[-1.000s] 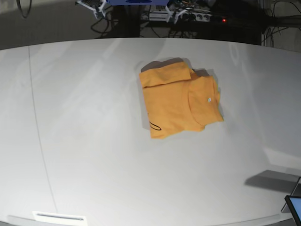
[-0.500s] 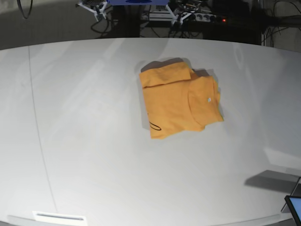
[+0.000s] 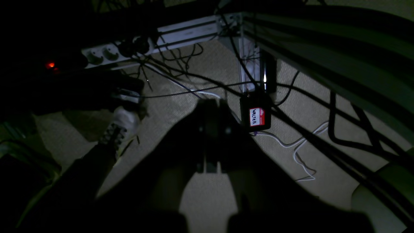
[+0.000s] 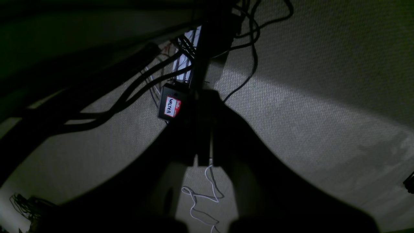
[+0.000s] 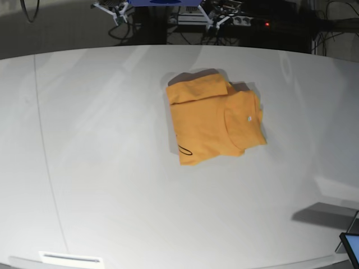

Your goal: Fold the T-shirt properly

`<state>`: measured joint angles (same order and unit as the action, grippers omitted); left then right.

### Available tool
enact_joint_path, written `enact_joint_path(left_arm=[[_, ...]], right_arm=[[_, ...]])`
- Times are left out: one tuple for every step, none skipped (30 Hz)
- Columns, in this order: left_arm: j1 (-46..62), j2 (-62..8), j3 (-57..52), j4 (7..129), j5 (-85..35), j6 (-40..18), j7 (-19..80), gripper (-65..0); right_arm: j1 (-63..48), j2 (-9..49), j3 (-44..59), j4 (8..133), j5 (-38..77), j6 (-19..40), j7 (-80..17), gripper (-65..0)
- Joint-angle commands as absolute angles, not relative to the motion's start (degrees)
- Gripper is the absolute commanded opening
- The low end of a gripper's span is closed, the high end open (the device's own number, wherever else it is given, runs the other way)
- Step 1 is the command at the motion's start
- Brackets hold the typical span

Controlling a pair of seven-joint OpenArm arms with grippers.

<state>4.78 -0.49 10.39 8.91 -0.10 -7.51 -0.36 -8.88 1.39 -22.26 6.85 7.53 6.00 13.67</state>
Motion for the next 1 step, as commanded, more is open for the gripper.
enact_joint_path(left_arm=[[4.88,-0.48,10.15,9.1,-0.22,-7.78,-0.31,-65.0]], right_arm=[[-8.92,1.45,-22.29,6.73,7.69,6.11,14.11,-64.9]])
